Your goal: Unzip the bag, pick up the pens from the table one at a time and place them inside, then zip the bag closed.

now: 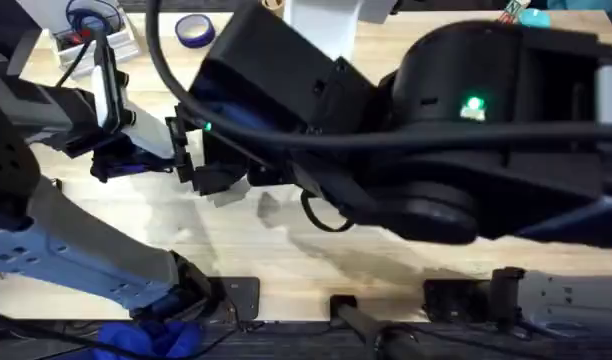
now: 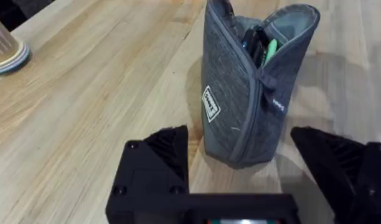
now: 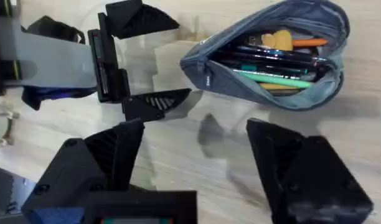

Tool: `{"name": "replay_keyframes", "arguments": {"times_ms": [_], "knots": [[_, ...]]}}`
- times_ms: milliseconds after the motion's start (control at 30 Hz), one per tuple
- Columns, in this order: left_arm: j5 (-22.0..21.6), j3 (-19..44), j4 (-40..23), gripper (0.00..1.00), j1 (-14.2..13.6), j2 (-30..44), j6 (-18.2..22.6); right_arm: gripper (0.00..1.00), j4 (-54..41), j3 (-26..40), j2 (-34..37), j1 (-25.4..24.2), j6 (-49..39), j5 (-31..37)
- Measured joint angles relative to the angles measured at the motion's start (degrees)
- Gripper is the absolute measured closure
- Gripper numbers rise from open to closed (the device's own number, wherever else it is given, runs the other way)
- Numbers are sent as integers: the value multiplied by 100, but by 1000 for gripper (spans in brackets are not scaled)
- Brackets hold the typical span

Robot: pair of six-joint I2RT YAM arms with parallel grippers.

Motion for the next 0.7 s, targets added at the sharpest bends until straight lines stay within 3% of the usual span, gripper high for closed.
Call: {"name": "replay_keyframes", "arguments": {"times_ms": [700], "knots": [[0,0,11,6,0,0,0,5,-6,0,82,243,558,330]]}}
